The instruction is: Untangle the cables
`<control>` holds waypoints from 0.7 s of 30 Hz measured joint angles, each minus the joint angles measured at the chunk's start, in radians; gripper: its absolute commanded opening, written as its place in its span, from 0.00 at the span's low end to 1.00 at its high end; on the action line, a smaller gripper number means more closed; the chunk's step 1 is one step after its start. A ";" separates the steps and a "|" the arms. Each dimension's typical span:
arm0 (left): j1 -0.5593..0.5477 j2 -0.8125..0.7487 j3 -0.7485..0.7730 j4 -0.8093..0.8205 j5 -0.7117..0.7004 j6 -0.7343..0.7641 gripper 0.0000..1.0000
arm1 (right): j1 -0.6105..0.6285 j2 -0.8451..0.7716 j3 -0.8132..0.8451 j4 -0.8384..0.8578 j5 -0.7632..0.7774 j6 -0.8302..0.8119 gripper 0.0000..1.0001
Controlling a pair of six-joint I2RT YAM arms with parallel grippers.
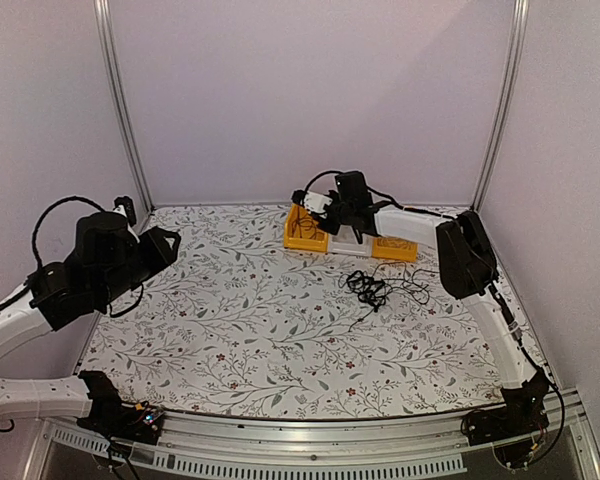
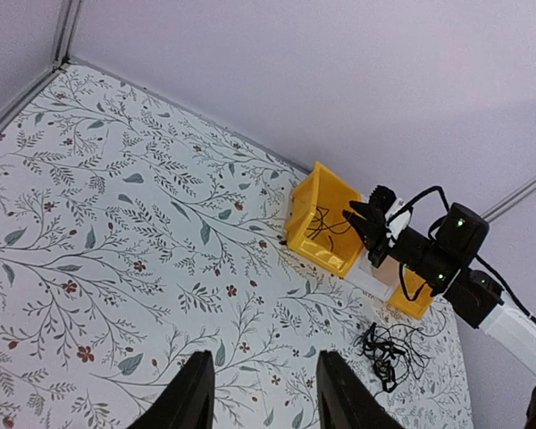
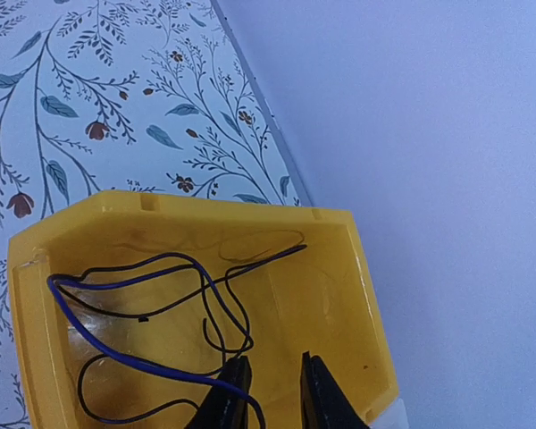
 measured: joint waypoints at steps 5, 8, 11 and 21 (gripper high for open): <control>0.000 0.005 -0.037 0.058 0.000 0.010 0.43 | 0.000 -0.074 -0.071 -0.085 0.008 -0.019 0.36; 0.000 0.009 -0.063 0.101 0.003 0.016 0.43 | 0.001 -0.118 -0.097 -0.162 0.022 -0.033 0.39; 0.000 0.010 -0.093 0.143 0.007 0.024 0.43 | 0.002 -0.152 -0.109 -0.226 0.035 -0.045 0.42; 0.000 0.083 -0.118 0.258 0.039 0.078 0.44 | 0.008 -0.289 -0.245 -0.380 0.072 -0.037 0.44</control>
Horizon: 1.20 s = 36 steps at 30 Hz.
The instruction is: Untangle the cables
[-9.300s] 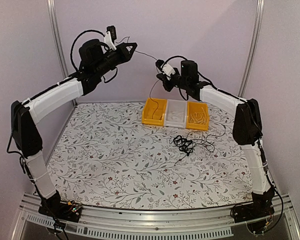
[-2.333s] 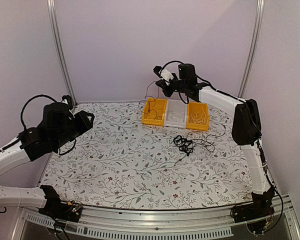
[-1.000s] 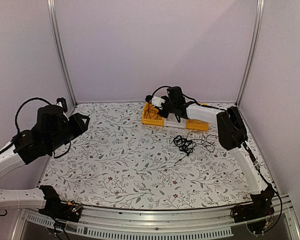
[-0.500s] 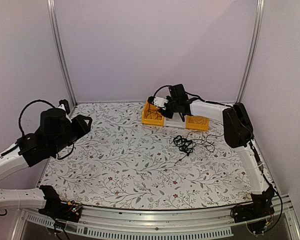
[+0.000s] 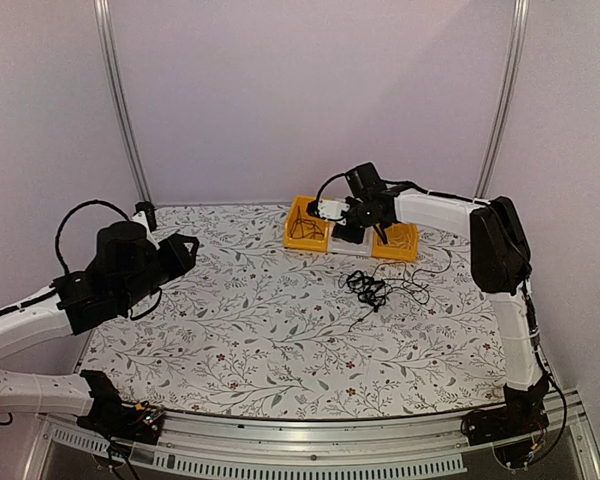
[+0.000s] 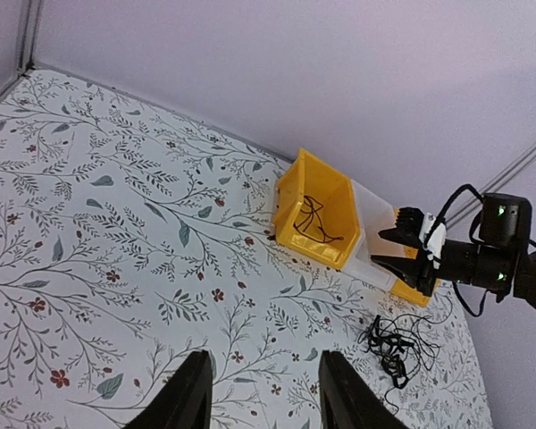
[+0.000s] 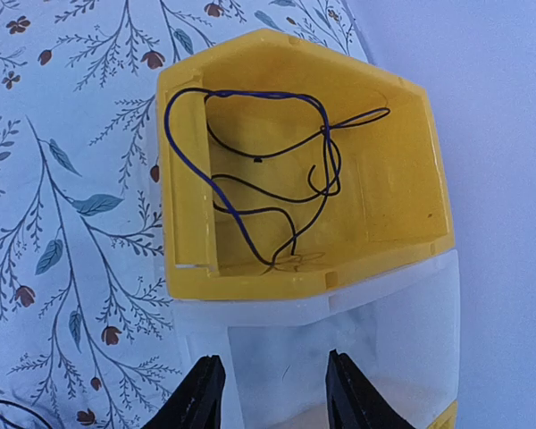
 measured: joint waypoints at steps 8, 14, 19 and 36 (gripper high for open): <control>0.000 0.148 0.056 0.027 0.064 0.100 0.44 | 0.000 -0.249 -0.260 -0.054 -0.033 0.072 0.43; 0.000 0.273 0.166 0.042 0.135 0.197 0.44 | -0.015 -0.501 -0.459 -0.085 -0.097 0.105 0.34; 0.000 0.364 0.242 0.042 0.225 0.266 0.44 | -0.111 -0.588 -0.526 -0.122 -0.175 0.171 0.27; -0.011 0.520 0.357 0.041 0.405 0.301 0.43 | -0.576 -0.548 -0.630 -0.116 -0.166 0.421 0.46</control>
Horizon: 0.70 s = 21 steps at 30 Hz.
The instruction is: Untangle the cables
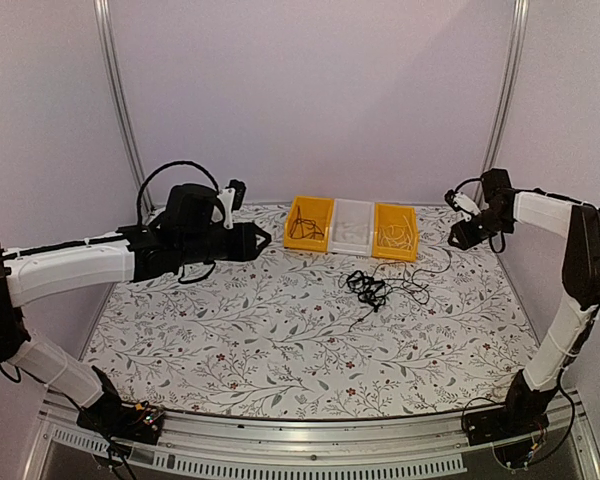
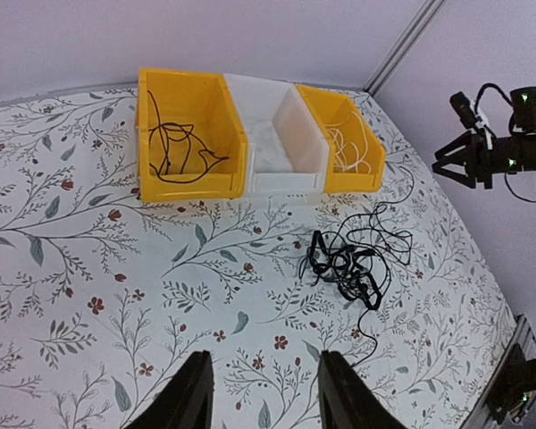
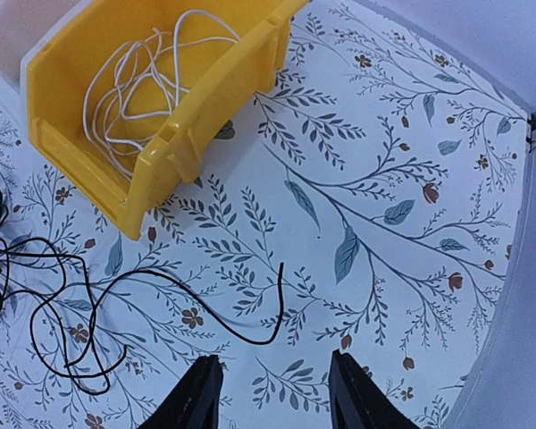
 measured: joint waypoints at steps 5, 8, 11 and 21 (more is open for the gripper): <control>-0.002 0.000 0.003 -0.001 0.007 -0.006 0.43 | -0.002 0.110 0.004 0.001 -0.027 0.018 0.43; -0.004 0.000 0.003 -0.004 0.007 -0.015 0.43 | -0.002 0.167 0.018 0.000 -0.047 0.031 0.30; -0.006 0.000 0.003 -0.010 0.006 -0.021 0.43 | -0.005 0.214 0.048 0.005 -0.068 0.048 0.05; -0.011 0.010 0.014 0.018 0.011 -0.007 0.47 | -0.041 0.123 0.081 -0.096 -0.208 0.076 0.00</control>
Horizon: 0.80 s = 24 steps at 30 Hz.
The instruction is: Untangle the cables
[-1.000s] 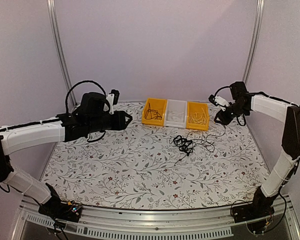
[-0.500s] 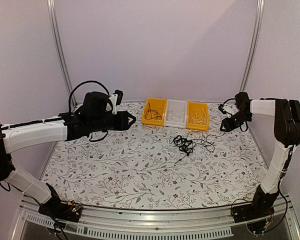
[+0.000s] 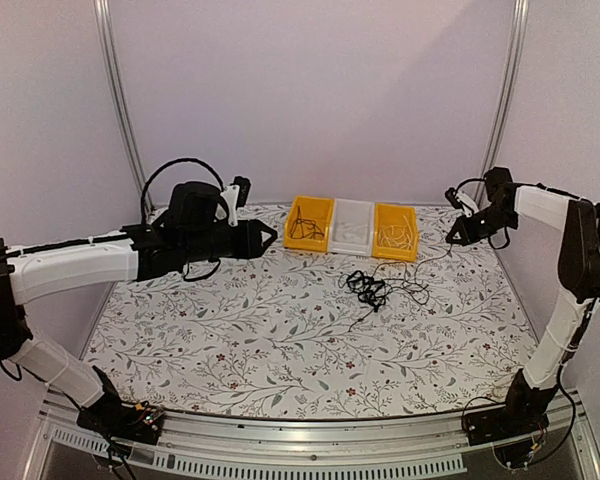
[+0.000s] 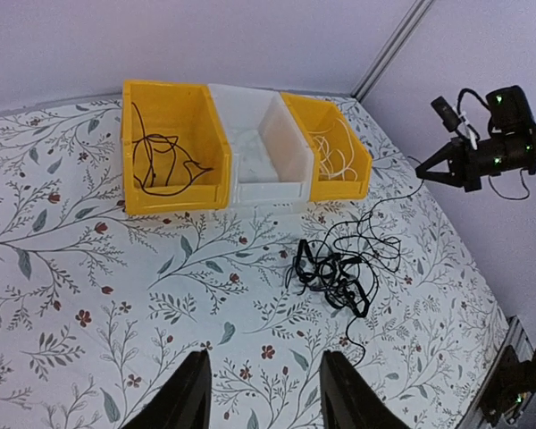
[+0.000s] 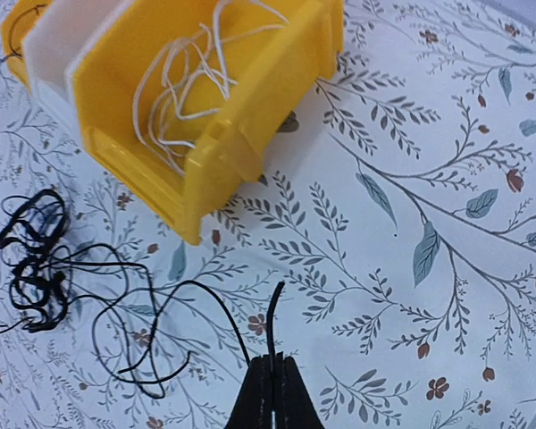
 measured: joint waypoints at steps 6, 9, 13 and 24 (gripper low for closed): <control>-0.025 0.071 0.014 0.119 0.048 0.072 0.55 | 0.081 -0.325 0.174 -0.113 -0.125 -0.013 0.00; -0.055 0.119 0.051 0.184 0.089 0.147 0.59 | 0.175 -0.447 0.324 -0.130 -0.172 -0.035 0.00; -0.118 0.183 0.150 0.264 0.144 0.261 0.61 | 0.309 -0.456 0.557 -0.192 -0.188 -0.068 0.00; -0.206 0.435 0.446 0.452 0.365 0.400 0.55 | 0.566 -0.218 0.988 -0.171 -0.102 -0.099 0.00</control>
